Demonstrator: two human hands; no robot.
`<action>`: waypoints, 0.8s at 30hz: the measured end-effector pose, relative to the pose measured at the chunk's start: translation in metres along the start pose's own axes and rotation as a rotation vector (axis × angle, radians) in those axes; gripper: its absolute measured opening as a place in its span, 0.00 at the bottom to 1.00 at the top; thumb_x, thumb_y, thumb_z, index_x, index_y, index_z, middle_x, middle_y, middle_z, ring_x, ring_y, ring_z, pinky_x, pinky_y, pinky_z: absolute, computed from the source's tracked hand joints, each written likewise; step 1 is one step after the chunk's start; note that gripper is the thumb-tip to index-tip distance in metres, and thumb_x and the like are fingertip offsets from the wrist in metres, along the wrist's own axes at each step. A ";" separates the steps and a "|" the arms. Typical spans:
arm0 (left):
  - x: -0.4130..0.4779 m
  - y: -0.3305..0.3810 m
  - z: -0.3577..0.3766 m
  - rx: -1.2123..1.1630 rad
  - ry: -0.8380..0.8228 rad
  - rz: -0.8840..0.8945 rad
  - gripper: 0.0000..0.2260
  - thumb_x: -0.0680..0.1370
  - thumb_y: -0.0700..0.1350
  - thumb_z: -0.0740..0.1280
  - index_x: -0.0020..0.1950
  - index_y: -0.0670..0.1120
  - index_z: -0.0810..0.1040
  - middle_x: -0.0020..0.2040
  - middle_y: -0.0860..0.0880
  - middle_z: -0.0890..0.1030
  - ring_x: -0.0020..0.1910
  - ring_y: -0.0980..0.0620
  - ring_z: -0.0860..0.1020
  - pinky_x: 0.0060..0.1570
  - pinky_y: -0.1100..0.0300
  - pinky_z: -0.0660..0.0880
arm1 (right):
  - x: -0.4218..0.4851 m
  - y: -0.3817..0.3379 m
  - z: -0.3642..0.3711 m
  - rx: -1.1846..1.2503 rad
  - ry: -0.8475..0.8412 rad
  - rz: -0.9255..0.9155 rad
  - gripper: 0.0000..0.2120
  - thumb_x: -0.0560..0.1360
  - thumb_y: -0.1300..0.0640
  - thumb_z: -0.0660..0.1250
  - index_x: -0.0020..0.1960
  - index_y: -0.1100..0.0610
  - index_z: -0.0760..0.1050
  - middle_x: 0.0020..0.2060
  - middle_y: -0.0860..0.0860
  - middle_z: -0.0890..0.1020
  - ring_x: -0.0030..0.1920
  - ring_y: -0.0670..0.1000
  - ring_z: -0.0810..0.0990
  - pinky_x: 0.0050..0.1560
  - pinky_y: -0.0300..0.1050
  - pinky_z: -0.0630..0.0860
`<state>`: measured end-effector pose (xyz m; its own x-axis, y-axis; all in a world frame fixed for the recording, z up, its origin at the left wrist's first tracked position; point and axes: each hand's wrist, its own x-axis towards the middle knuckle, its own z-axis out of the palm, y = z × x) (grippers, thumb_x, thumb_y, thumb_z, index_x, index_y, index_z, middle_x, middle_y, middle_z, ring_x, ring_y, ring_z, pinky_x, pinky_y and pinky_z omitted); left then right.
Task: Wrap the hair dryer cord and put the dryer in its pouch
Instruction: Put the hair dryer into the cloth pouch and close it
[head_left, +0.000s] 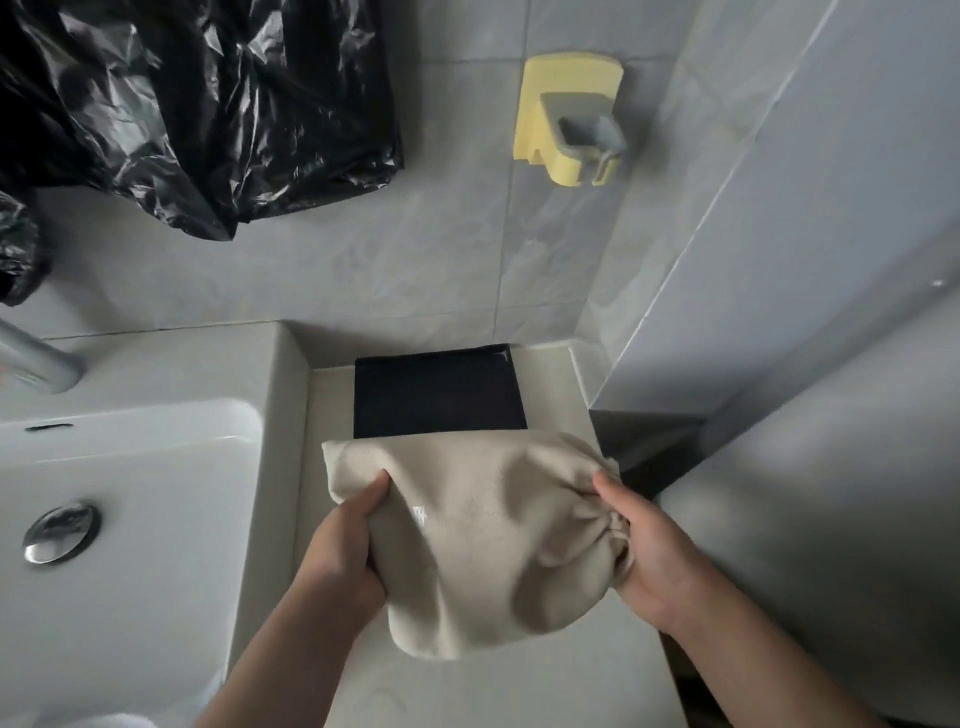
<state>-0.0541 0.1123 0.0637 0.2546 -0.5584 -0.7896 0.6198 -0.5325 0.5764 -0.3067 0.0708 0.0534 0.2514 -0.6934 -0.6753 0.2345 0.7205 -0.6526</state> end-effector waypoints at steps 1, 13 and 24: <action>0.011 0.006 0.003 -0.015 -0.004 -0.006 0.12 0.78 0.48 0.70 0.54 0.41 0.84 0.49 0.41 0.87 0.51 0.42 0.84 0.51 0.48 0.79 | 0.011 -0.006 0.003 -0.008 -0.017 -0.004 0.23 0.75 0.45 0.65 0.62 0.59 0.79 0.58 0.61 0.82 0.61 0.59 0.81 0.68 0.58 0.70; 0.128 0.073 0.031 0.025 -0.005 -0.041 0.11 0.79 0.49 0.69 0.53 0.43 0.83 0.43 0.44 0.87 0.46 0.45 0.83 0.42 0.52 0.77 | 0.137 -0.047 0.036 0.007 0.035 0.044 0.20 0.80 0.45 0.60 0.51 0.56 0.86 0.53 0.59 0.85 0.55 0.60 0.83 0.66 0.59 0.72; 0.194 0.090 0.036 0.064 0.066 -0.069 0.15 0.77 0.51 0.71 0.57 0.42 0.81 0.50 0.42 0.85 0.48 0.43 0.83 0.44 0.49 0.78 | 0.204 -0.060 0.047 -0.018 0.050 0.034 0.15 0.80 0.59 0.62 0.65 0.57 0.75 0.59 0.61 0.82 0.59 0.61 0.81 0.60 0.57 0.77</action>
<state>0.0244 -0.0664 -0.0303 0.2627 -0.4770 -0.8387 0.5895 -0.6088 0.5309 -0.2251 -0.1133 -0.0290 0.2121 -0.6683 -0.7130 0.2100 0.7437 -0.6346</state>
